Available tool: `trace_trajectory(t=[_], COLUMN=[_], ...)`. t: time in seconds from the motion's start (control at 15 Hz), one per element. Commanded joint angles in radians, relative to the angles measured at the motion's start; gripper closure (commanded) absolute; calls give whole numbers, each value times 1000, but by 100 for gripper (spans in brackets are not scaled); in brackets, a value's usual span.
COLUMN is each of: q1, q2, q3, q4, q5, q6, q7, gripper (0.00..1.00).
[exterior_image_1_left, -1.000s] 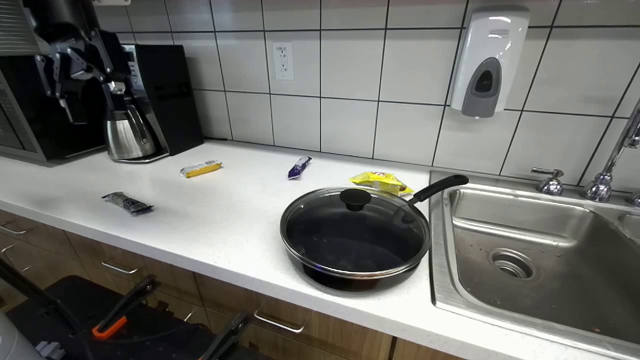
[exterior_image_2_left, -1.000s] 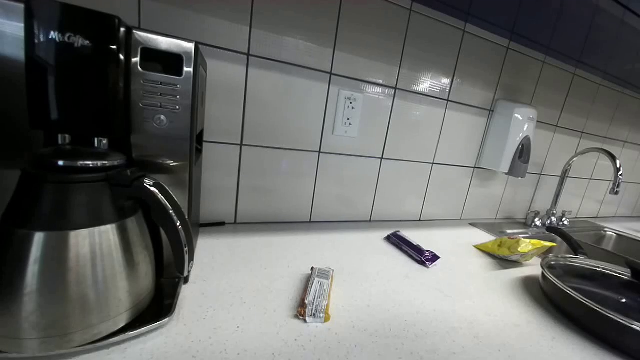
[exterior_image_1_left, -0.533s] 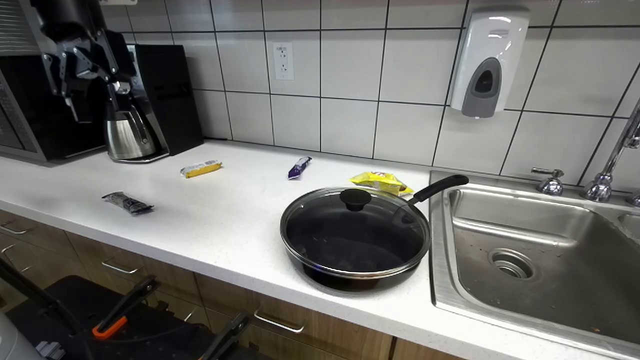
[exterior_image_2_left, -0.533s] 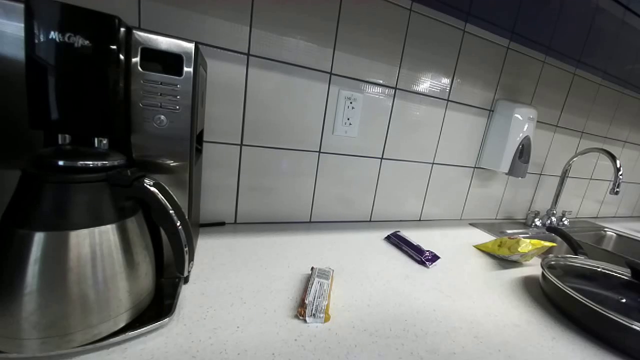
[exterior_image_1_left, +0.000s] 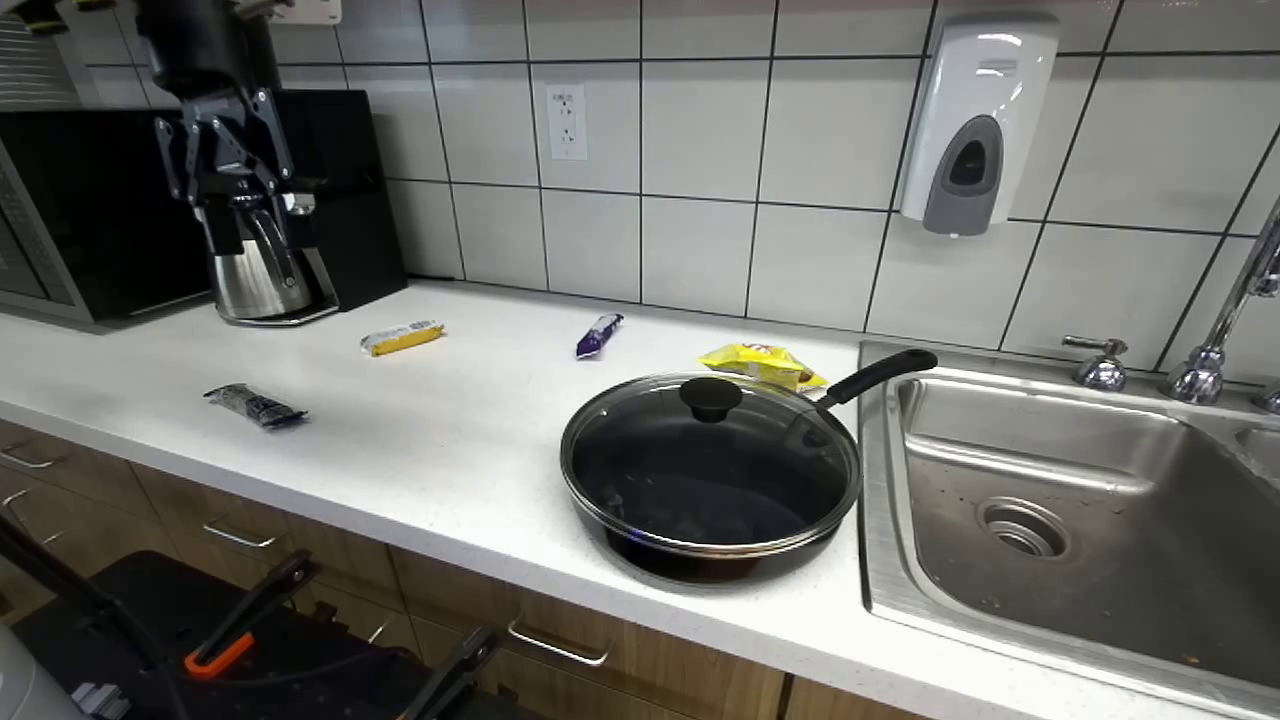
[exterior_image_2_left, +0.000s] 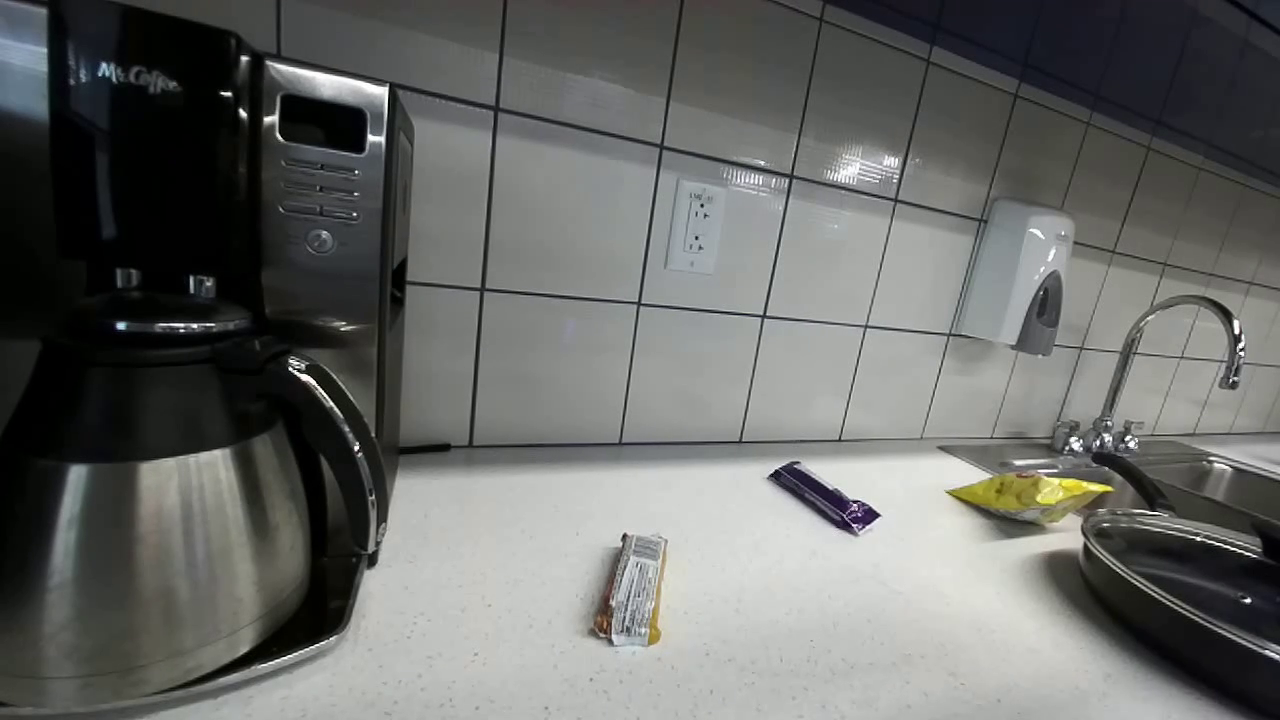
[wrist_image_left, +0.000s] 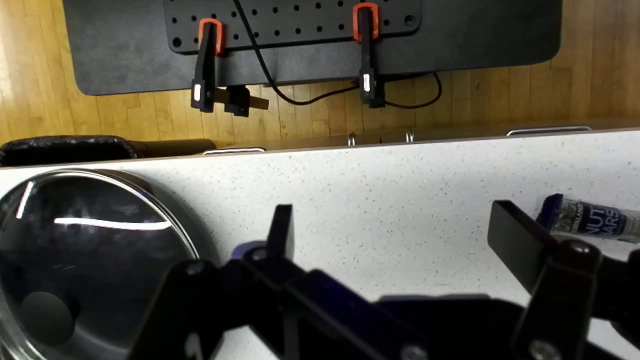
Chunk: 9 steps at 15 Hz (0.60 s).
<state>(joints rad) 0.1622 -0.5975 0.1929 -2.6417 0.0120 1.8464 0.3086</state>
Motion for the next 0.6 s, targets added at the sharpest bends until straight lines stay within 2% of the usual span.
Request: trace_trajectory(t=[0.0,0.27,0.53], q1=[-40,-92,-181], q2=[-81,-101,-112], q3=[-47,-101,-166], q4=[-86,-133,-169], q5=[4,-3,-13], q6=[71,160,223], q7=[-35,-38,-37], gripper=[0,0,0])
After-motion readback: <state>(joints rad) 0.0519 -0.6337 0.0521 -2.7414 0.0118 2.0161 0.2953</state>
